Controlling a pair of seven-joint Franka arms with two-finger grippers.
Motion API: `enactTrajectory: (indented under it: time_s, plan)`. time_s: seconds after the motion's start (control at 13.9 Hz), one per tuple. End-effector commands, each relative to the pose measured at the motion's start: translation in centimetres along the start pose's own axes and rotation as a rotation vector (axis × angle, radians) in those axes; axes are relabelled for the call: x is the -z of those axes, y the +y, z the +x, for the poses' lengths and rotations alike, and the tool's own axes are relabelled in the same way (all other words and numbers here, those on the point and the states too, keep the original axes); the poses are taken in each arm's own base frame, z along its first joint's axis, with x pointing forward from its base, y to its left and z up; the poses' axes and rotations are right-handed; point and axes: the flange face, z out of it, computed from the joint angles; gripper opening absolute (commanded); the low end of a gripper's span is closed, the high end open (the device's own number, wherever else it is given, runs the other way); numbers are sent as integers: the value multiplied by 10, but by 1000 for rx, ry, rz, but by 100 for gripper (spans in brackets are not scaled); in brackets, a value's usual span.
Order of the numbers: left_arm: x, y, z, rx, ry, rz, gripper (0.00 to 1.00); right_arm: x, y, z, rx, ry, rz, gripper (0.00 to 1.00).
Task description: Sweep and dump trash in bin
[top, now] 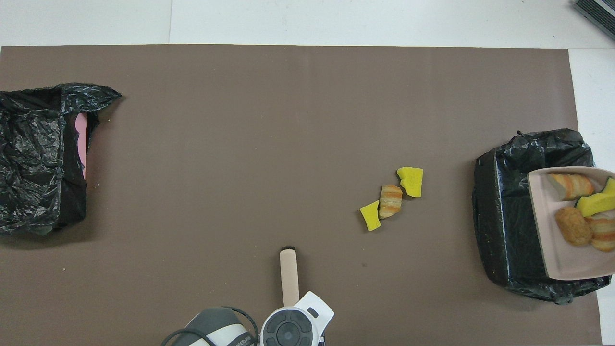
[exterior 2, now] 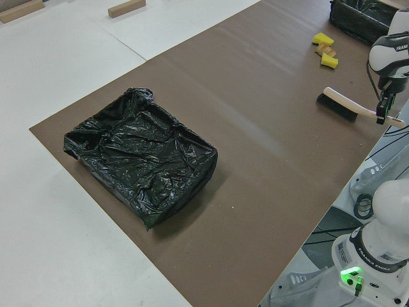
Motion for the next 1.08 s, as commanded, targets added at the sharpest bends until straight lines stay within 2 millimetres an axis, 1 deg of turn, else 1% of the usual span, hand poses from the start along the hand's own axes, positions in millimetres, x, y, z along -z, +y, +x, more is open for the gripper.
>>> enactTrajectory:
  time_s: [0.0,0.07,0.14,0.29,0.36,0.43,0.5,0.58,0.65,0.72,0.79,0.87,1.01]
  plan:
    - [7,11,12,-8,-2,-27,90,-21,-5,4,139,-50,-30,0]
    - [15,16,18,-38,18,-30,100,-21,-1,3,172,-81,-27,0]
    - [31,17,29,-69,46,-47,100,-19,-1,0,181,-110,-23,0]
    - [77,9,73,-103,167,-42,100,-16,2,0,206,-164,-40,0]
    - [95,6,101,-118,230,-3,100,-14,4,2,204,-193,-35,0]
    - [109,1,128,-109,269,26,100,-12,5,5,209,-226,-24,0]
    - [122,-2,151,-103,302,41,100,-12,3,5,220,-252,-16,0]
    - [133,-10,173,-77,323,38,100,-12,3,8,248,-282,-11,0]
    - [148,-20,187,-62,342,22,100,-10,4,9,276,-320,-2,0]
    - [164,-32,198,-88,365,18,100,-7,2,11,293,-335,-6,0]
    - [183,-52,211,-103,381,13,100,-10,-3,17,304,-339,-2,0]
    - [200,-68,220,-108,389,11,100,-9,-7,19,306,-346,-5,0]
    - [247,-107,236,-67,411,-3,100,-10,-9,22,314,-363,-15,0]
